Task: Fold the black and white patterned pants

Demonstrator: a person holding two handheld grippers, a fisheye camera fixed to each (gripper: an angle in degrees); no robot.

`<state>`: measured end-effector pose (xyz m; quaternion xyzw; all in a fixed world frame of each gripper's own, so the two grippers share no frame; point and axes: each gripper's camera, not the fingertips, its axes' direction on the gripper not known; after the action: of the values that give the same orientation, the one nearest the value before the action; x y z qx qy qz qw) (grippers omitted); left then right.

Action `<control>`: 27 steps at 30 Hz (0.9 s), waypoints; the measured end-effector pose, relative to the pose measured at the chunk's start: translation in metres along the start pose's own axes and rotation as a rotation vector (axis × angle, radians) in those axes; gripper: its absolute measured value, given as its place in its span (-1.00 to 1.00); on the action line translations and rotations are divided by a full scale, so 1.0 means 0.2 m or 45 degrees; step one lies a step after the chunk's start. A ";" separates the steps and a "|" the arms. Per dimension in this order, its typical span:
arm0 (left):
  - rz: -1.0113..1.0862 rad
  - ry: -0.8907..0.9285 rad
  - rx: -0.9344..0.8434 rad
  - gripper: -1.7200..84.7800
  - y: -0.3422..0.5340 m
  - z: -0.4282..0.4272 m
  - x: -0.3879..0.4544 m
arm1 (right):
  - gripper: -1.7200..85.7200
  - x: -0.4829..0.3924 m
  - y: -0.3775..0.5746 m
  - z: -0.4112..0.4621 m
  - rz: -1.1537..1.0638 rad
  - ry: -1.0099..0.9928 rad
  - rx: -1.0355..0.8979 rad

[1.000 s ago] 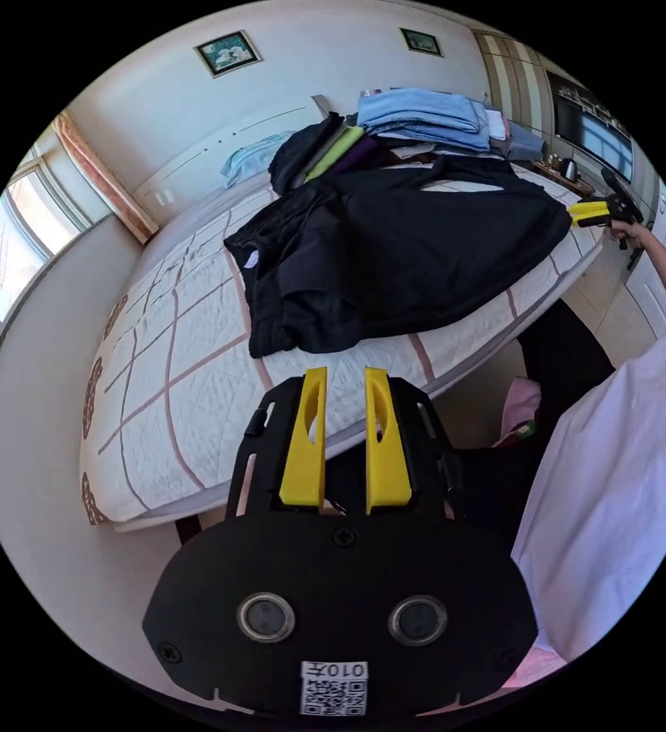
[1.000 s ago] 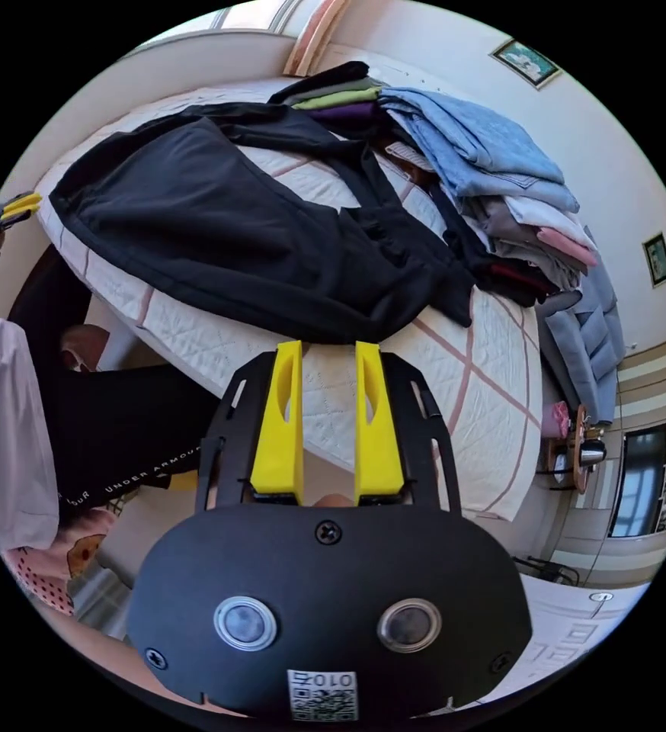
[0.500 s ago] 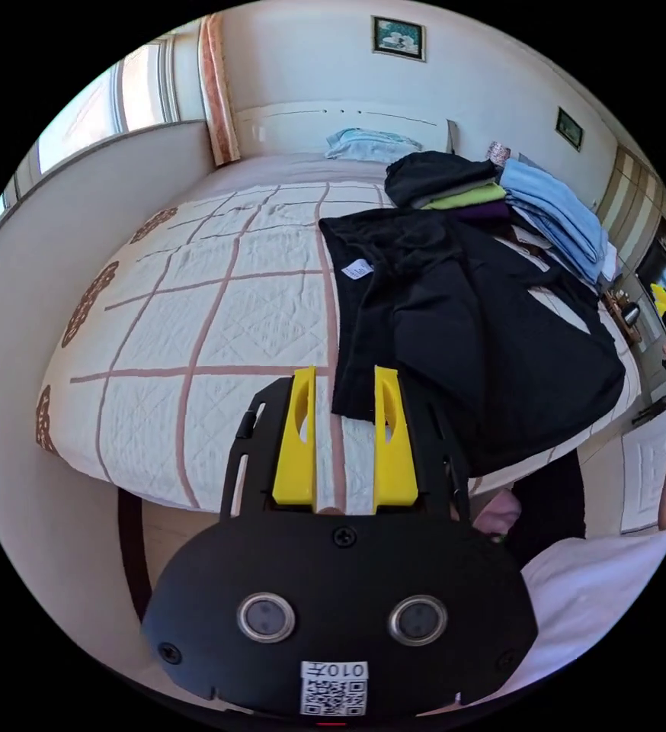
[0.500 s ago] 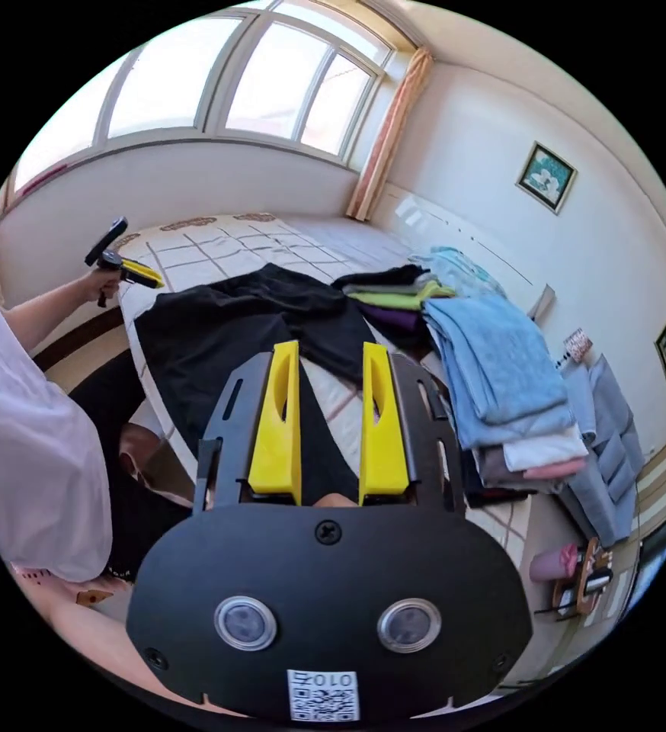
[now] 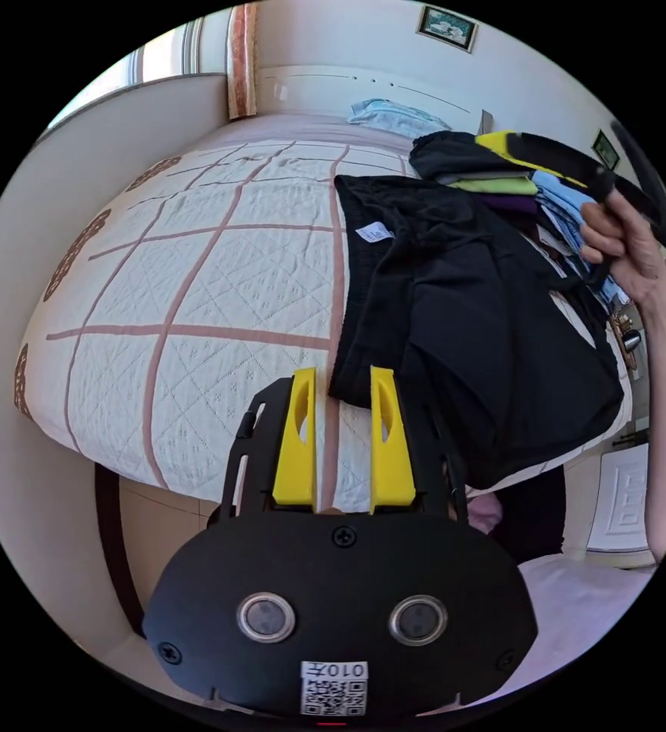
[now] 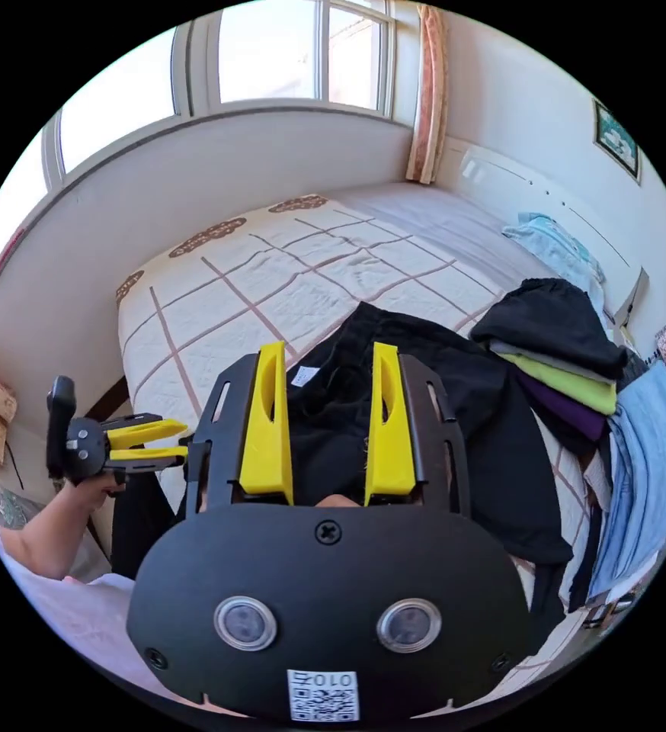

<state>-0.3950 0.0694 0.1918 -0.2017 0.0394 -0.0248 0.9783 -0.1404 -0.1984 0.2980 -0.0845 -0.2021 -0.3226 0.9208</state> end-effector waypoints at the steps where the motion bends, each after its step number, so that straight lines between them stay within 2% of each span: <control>1: -0.013 0.032 0.008 -0.71 0.01 0.00 -0.02 | -0.62 -0.03 -0.13 0.14 0.006 0.042 -0.070; 7: 0.040 0.189 0.046 -0.72 0.01 0.03 -0.12 | -0.61 0.00 -0.60 0.67 0.178 0.196 -0.287; 12: 0.036 0.257 0.040 -0.71 0.02 0.08 -0.22 | -0.63 0.00 -0.80 0.92 0.214 0.189 -0.425; 18: -0.009 0.295 0.085 -0.73 0.09 0.05 -0.29 | -0.70 0.10 -0.88 0.93 0.300 0.081 -0.389; 22: -0.015 0.278 0.065 -0.73 0.12 0.07 -0.30 | -0.80 0.08 -0.97 0.97 0.244 0.149 -0.421; 27: -0.023 0.224 0.056 -0.74 0.15 0.08 -0.31 | -0.88 0.14 -1.04 0.96 0.298 0.105 -0.410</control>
<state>-0.4550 0.1070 0.1999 -0.1776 0.1227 -0.0521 0.9750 -0.3124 -0.3207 0.4877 -0.2405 -0.0989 -0.2446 0.9341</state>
